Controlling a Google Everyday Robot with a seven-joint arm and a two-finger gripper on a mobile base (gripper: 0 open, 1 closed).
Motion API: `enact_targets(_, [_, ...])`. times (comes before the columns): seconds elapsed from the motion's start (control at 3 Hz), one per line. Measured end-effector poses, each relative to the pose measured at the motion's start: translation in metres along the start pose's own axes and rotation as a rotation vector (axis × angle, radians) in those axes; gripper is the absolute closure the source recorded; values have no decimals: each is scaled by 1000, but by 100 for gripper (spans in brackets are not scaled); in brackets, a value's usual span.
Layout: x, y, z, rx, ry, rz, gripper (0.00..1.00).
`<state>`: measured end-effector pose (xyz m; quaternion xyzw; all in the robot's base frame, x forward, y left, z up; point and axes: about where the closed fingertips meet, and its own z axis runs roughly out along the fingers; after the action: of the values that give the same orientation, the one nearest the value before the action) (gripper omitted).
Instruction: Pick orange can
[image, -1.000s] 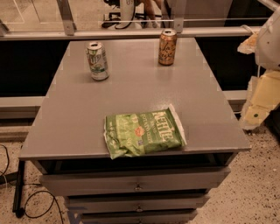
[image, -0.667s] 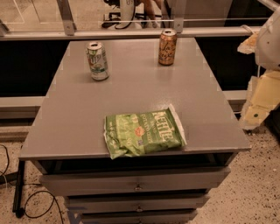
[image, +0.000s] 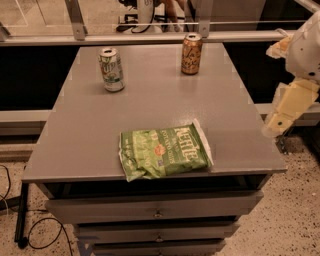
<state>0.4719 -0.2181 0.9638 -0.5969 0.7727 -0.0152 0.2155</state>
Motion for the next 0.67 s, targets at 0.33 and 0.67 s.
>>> enact_targets(0.33, [-15,-45,27,32,-138,10,0])
enact_targets(0.67, [-42,-94,65,51,-300,28,0])
